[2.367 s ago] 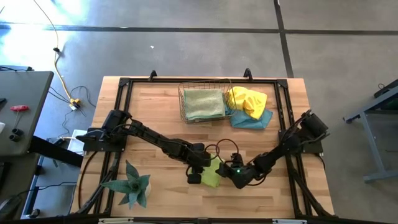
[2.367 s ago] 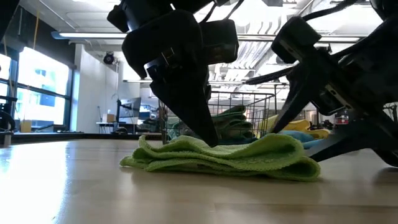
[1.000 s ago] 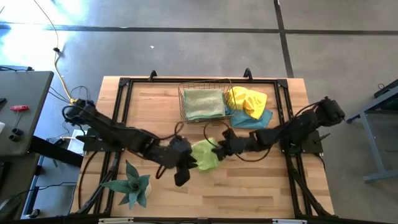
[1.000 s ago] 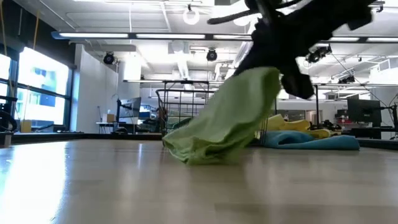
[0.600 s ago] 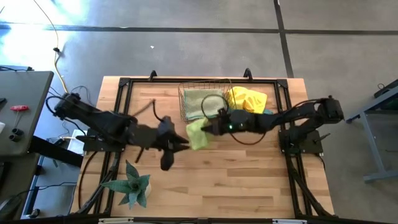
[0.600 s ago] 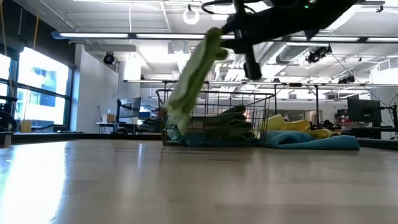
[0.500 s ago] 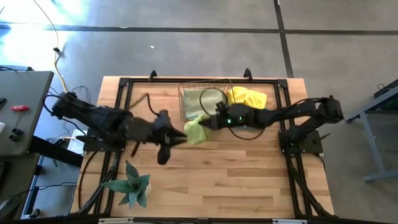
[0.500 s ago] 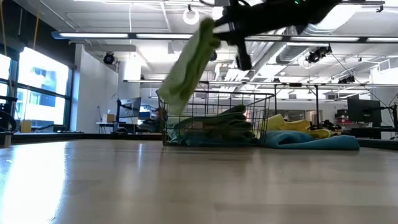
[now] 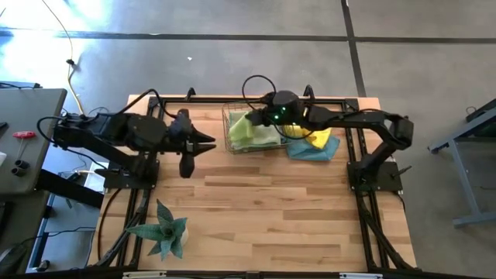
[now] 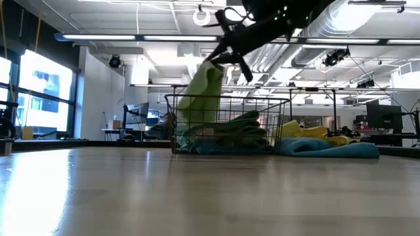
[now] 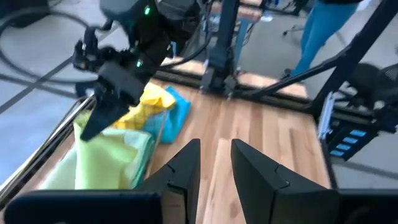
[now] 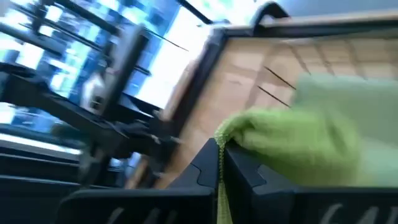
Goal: Fold microfiber towels
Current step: Stack the green towel on top of the stacked towels into the wire basket
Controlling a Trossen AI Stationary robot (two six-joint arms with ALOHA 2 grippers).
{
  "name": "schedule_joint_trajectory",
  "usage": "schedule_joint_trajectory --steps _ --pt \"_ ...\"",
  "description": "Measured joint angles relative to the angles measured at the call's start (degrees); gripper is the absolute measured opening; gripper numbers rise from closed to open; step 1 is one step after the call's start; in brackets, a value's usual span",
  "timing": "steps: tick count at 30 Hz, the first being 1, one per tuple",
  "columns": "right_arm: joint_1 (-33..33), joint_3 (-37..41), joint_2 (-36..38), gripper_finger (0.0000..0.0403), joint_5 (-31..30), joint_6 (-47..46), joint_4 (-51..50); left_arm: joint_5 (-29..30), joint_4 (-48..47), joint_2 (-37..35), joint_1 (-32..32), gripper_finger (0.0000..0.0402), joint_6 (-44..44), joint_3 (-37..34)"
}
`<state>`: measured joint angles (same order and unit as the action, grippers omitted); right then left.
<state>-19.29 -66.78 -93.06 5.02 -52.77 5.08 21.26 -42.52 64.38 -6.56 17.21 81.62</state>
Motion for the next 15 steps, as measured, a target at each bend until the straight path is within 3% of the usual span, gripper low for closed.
schedule_joint_trajectory --steps 4,8,11,15 --pt "-1.3 -0.1 -2.1 0.0000 2.0 -2.1 13.1 0.1 -3.2 -0.9 1.1 0.0081 0.0 0.0" --pt "-2.7 -0.1 -3.1 0.0000 3.5 -3.4 13.3 0.2 -5.4 -1.0 2.3 0.0081 0.0 0.0" --pt "-3.2 -0.1 -3.1 0.0000 4.6 -2.1 3.0 0.2 -6.9 -1.0 2.9 0.0081 -0.3 0.0" --pt "-4.7 0.1 -3.2 0.0000 1.4 0.1 -16.0 0.2 -8.5 -1.0 3.2 0.0081 -0.5 0.0"
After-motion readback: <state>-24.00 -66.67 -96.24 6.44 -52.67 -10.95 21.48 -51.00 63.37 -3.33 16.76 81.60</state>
